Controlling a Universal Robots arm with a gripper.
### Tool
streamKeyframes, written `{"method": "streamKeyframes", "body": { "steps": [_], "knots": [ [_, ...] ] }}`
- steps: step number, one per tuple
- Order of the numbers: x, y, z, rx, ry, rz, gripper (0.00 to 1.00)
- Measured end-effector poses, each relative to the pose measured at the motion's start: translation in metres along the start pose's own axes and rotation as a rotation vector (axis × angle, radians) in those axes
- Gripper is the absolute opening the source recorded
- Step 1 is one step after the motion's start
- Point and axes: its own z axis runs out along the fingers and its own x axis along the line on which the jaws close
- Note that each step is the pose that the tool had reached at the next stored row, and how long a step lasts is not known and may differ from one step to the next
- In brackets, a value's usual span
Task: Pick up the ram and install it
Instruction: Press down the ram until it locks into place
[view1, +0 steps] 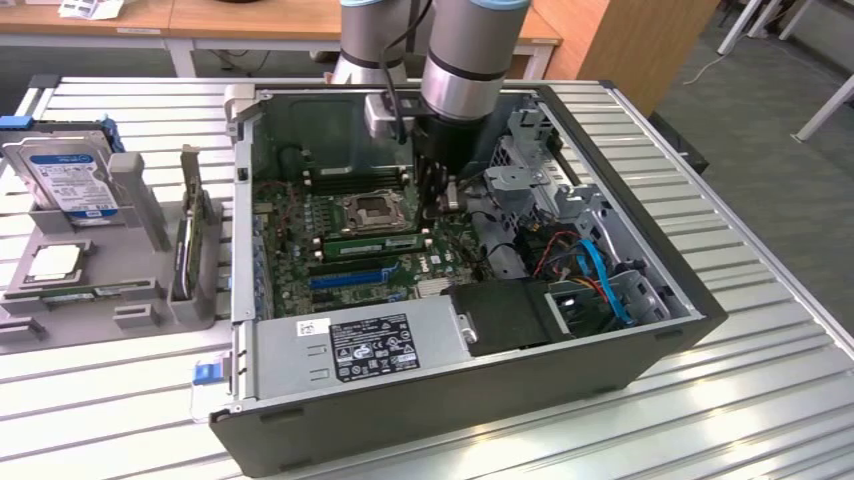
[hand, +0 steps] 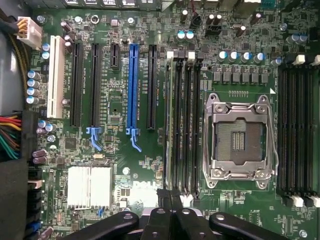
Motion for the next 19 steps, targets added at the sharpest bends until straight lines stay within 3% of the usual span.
{"method": "streamKeyframes", "body": {
  "steps": [19],
  "knots": [
    [-0.0005,-0.0002,0.0065,0.0001,-0.0003,0.000,0.10]
  ]
}}
